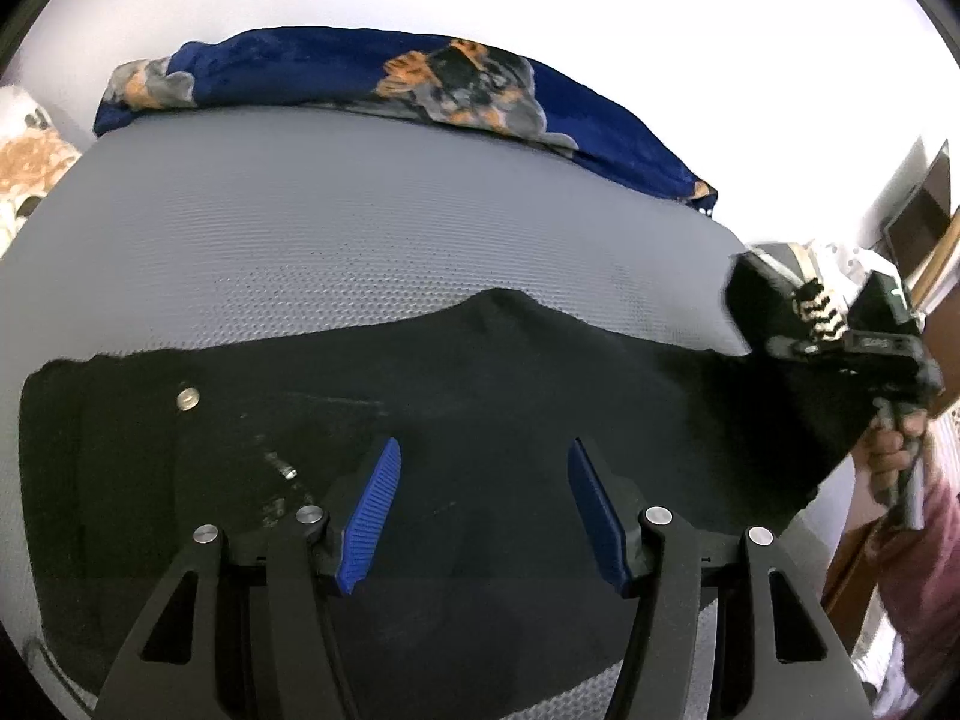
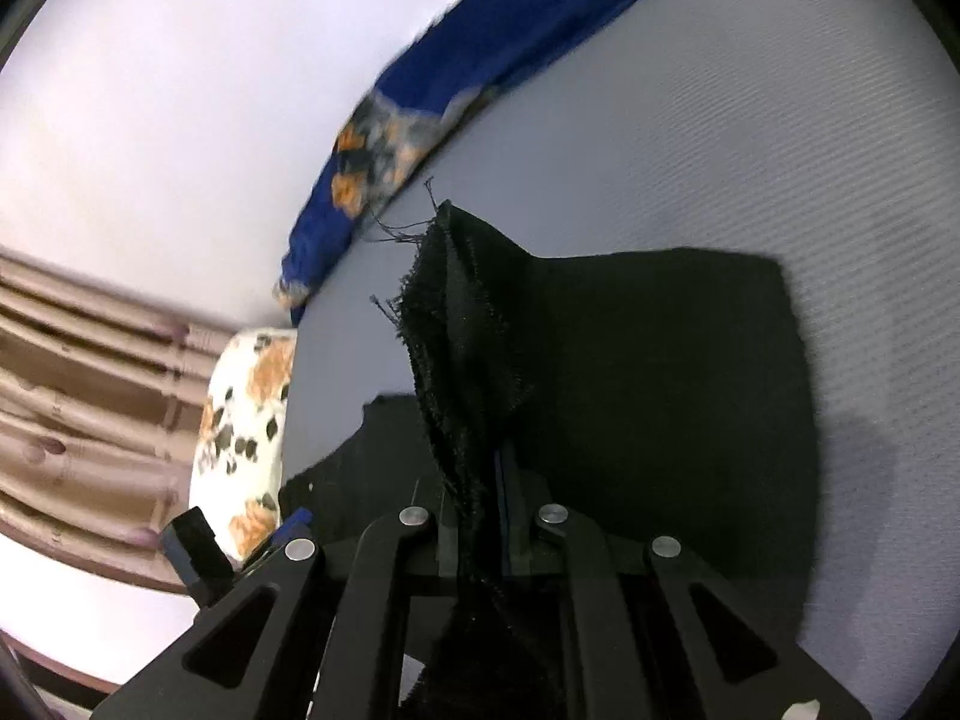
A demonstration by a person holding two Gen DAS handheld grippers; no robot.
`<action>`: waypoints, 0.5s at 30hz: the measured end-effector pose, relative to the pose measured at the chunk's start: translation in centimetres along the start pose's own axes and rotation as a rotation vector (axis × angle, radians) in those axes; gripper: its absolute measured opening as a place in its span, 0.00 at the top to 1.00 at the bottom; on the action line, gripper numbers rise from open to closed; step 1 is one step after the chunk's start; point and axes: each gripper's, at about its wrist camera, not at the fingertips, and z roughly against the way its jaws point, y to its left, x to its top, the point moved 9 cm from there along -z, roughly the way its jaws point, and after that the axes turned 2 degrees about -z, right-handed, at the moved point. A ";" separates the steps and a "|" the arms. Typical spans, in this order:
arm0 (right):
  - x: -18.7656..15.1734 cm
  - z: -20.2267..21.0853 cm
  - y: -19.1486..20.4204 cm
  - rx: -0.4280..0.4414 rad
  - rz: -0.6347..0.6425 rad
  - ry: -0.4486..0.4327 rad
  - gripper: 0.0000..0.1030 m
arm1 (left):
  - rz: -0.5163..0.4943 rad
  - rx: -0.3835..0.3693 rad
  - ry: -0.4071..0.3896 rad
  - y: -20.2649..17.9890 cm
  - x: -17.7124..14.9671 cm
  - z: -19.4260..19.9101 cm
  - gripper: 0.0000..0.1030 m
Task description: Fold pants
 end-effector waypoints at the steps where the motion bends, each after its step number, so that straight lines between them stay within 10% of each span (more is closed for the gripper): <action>1: -0.2 -1.5 0.4 -0.016 0.017 0.020 0.92 | 0.008 -0.003 -0.001 0.3 -0.2 0.1 0.42; 10: -5.4 -10.4 4.0 -0.164 0.240 0.158 0.92 | 0.033 -0.080 0.001 1.0 -0.3 0.8 0.42; 15: -6.9 -12.1 5.5 -0.165 0.294 0.176 0.66 | 0.031 -0.151 0.022 -0.5 -0.3 0.3 0.42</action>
